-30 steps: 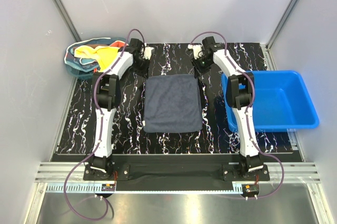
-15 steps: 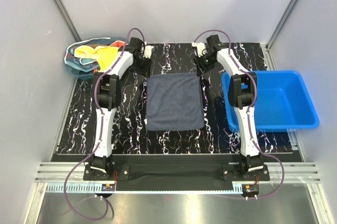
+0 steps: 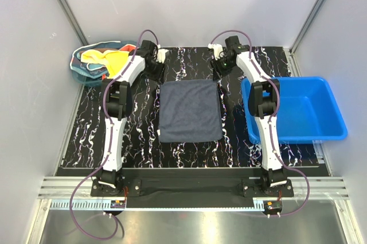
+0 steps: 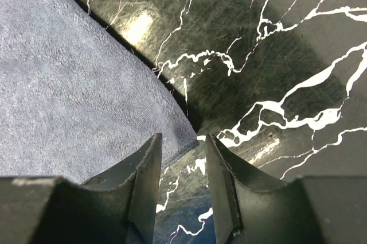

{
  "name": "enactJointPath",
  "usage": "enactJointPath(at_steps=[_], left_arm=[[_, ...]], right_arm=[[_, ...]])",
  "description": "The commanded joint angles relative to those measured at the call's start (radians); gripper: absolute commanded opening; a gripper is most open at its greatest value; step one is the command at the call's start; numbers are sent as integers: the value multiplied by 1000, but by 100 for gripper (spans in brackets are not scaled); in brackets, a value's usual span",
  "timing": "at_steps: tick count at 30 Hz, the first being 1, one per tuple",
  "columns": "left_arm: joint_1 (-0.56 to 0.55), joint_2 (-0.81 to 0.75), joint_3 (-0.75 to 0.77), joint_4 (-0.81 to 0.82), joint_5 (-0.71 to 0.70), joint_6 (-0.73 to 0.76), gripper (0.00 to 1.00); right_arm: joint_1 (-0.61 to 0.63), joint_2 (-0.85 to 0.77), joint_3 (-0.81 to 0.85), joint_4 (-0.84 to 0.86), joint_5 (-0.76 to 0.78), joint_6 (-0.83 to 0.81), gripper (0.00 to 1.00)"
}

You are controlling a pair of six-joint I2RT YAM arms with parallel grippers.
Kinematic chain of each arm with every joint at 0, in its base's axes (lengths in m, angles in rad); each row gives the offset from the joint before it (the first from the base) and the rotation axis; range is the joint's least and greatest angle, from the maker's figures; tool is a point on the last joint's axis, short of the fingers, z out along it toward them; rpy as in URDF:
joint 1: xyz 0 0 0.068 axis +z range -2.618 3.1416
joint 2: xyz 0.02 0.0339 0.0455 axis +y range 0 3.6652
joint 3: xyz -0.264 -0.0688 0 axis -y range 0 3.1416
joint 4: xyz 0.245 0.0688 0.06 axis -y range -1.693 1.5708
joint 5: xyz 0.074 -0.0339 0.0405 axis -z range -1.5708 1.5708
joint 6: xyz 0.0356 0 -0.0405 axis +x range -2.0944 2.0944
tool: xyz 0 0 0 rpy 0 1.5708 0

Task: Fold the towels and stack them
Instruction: Fold the towel

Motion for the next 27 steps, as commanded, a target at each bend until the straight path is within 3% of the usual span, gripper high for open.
enactJointPath(at_steps=[1,10,14,19,27], left_arm=[[8,9,68,20,46,23,31],[6,13,76,10,67,31,26],[8,13,73,-16,78,43,28],[6,7,72,-39,29,51,31],[8,1,70,-33,13,68,36]], right_arm=[[-1,22,54,9,-11,-16,43],[-3,54,88,-29,-9,-29,43],[-7,61,84,-15,-12,-25,35],[-12,64,88,3,-7,-19,15],[-16,67,92,9,-9,-19,12]])
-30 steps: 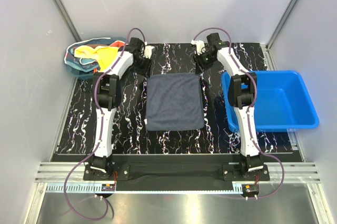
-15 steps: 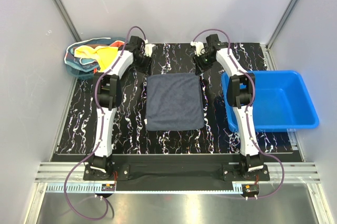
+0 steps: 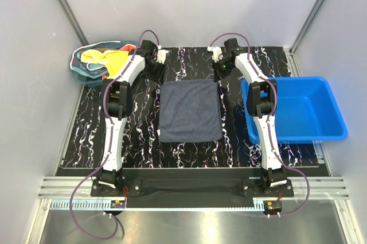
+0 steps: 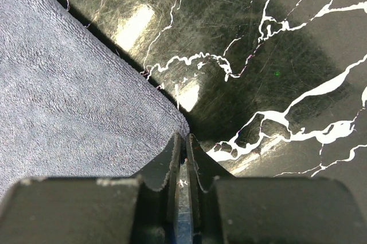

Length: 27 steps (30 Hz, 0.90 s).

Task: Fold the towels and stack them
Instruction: Fold the towel

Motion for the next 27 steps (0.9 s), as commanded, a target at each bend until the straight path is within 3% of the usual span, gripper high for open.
enactJointPath(at_steps=[1,5,6,7,12,16,21,23,27], left_arm=[[5,-14,29,22,0,20,36],[3,8,43,16,8,17,21],[0,25,75,7,17,20,8],[-2,28,87,5,22,23,1],[-3,-20,72,119,-44,-14,0],[-2,-102,2,243,-78,-36,0],[1,-99,28,254,-145,-34,0],[1,-112,18,277,-171,-37,0],[0,-139,15,280,-142,-37,0]], right_arm=[[-13,3,46,24,-11,-8,12],[-15,0,46,27,-15,-6,9],[-16,3,46,29,-14,-6,6],[-15,1,47,39,-14,-9,3],[-18,-49,41,113,26,-9,0],[-19,-146,-114,292,35,-23,0],[-32,-166,-149,315,63,-46,0],[-36,-207,-209,400,69,-48,0],[-36,-244,-251,466,65,-45,0]])
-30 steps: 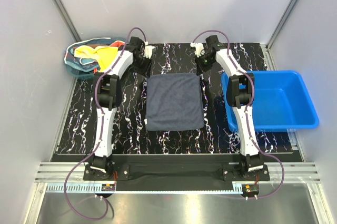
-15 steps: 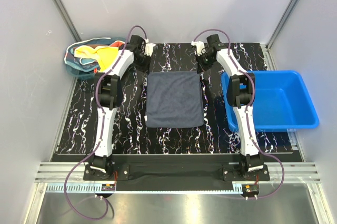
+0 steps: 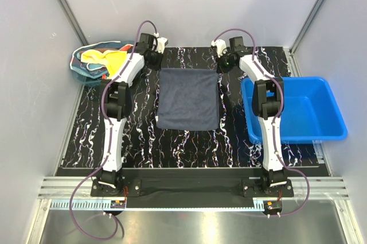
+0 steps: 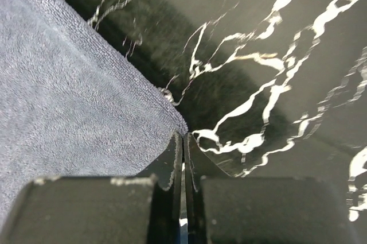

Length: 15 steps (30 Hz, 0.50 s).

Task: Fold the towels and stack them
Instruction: Fold the towel

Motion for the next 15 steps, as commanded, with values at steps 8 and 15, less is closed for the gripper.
enactJointPath(at_steps=[8,15], left_arm=[[-15,-275,-21,81,-85,4,0],[-72,-489,-113,70,-168,58,0]], right_arm=[[-14,-320,-63,166,52,4,0],[-11,-518,-198,156,-16,21,0]])
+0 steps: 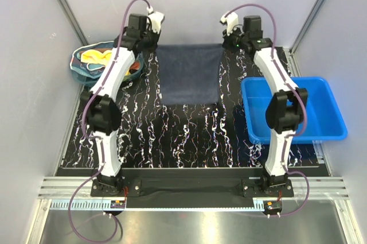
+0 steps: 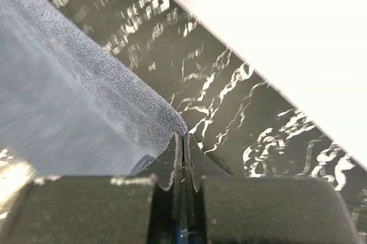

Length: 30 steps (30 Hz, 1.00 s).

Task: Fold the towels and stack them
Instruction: Fold the towel

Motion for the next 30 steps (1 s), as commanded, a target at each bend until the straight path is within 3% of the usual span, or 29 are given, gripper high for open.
enactJointPath(at_steps=[1,14,20,25,30], left_arm=[[-30,-146,-41,42,-87,55,0],[-177,-559,-376,-10,-164,55,0],[-212,-696,-443,-84,-139,22,0],[-205,-599,-402,-140,-167,15,0],[-124,-405,-345,-95,-101,9,0]], right_arm=[[-8,-157,-84,47,-39,16,0],[1,-669,-478,-34,-147,62,0],[4,-862,-633,-11,-155,103,0],[4,-785,-649,16,-164,105,0],[1,-572,-580,95,-170,80,0]])
